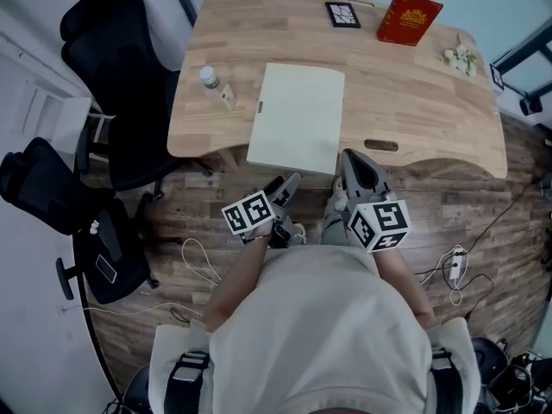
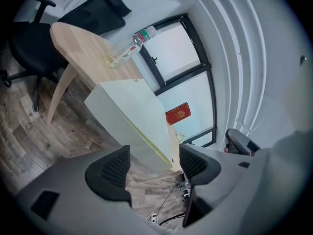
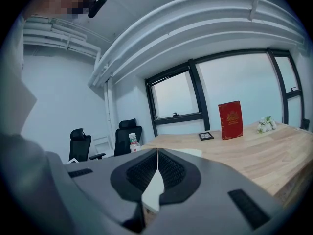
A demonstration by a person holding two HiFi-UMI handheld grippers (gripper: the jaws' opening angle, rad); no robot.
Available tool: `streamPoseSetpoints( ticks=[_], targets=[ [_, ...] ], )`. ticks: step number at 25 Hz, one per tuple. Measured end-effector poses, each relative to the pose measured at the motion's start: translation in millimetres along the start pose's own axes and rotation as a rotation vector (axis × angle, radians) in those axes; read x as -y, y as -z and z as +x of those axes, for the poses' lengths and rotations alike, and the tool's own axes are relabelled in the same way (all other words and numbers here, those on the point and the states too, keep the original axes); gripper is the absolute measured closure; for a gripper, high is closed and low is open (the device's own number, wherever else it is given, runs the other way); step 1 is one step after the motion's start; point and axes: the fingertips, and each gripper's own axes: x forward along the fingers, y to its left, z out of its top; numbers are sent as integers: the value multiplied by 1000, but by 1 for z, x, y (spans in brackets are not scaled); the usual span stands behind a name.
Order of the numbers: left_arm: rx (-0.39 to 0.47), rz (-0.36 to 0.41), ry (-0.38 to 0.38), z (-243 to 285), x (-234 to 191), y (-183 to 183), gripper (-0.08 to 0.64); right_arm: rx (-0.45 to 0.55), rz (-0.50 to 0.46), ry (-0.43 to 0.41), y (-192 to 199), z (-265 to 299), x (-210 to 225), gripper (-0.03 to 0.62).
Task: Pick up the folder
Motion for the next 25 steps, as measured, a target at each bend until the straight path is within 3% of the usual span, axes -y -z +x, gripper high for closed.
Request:
streamPoseSetpoints(
  ticks=[9,25],
  targets=[
    [69,-211,70,19,-20,-6,192,-9,-7,-20,-4,14,19,572],
    [142,-413,80,54,-43,-16,169,-27,-5,-43,-5,30,49,572]
  ],
)
